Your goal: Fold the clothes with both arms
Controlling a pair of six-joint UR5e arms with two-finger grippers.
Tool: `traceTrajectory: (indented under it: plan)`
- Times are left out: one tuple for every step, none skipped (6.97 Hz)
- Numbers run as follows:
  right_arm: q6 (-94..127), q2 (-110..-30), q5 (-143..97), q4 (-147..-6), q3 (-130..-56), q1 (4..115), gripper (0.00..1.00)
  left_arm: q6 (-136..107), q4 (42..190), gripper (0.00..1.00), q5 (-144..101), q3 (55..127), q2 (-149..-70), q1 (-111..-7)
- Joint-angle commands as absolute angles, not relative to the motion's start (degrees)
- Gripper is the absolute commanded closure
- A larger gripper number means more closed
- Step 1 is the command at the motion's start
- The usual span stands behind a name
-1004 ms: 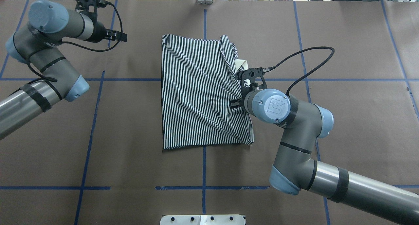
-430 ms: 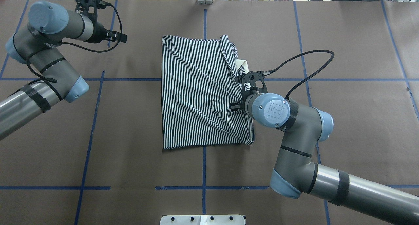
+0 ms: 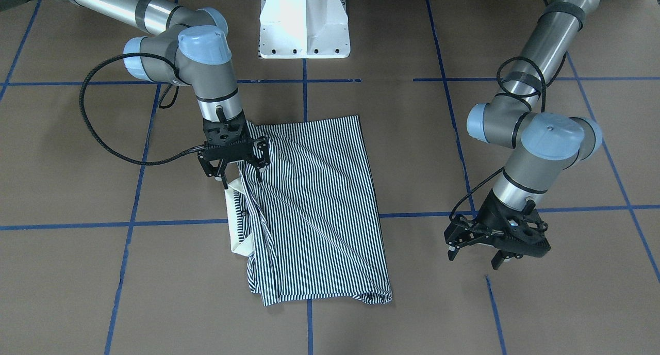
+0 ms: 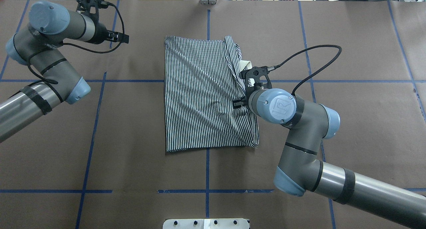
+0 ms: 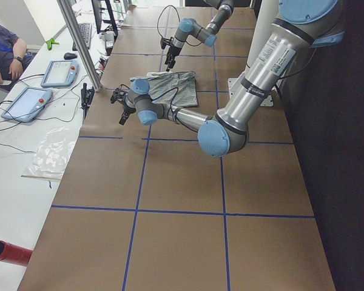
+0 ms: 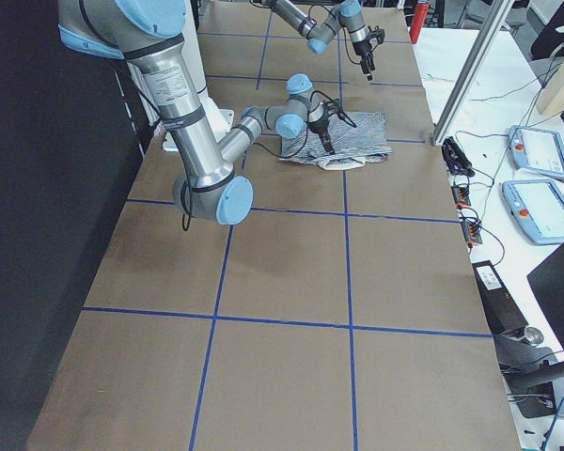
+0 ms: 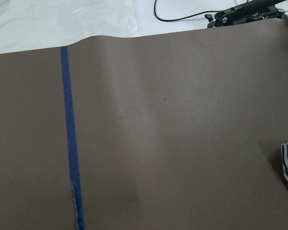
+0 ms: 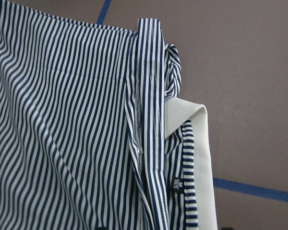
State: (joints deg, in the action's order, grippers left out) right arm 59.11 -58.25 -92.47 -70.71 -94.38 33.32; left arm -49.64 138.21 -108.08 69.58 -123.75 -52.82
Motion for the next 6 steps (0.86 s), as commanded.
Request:
traceTrajectory:
  plan:
    - [69.89, -60.36, -98.95, -70.66, -99.63, 35.77, 0.0, -61.11, 137.81, 0.0, -114.4, 78.09, -121.22, -52.56]
    - [77.18, -64.82, -99.14, -70.58, -105.93, 35.68, 0.0, -67.52, 137.73, 0.0, -114.35, 85.7, -117.02, -49.08]
    - [81.87, -69.56, -99.05, -70.49, -111.39, 35.42, 0.03, -72.98, 137.72, 0.0, -114.0, 94.57, -112.28, -45.39]
    - [86.7, -73.52, -98.79, -64.83, -113.18, 34.11, 0.05, -79.3, 137.64, 0.0, -111.04, 103.01, -107.1, -39.78]
    - [90.66, -78.87, -98.18, -54.94, -112.68, 33.23, 0.06, -83.28, 137.64, 0.0, -105.7, 108.14, -103.57, -33.81]
    - [93.66, -81.62, -97.3, -52.32, -112.94, 32.87, 0.12, -90.54, 137.64, 0.0, -100.42, 110.19, -102.32, -28.27]
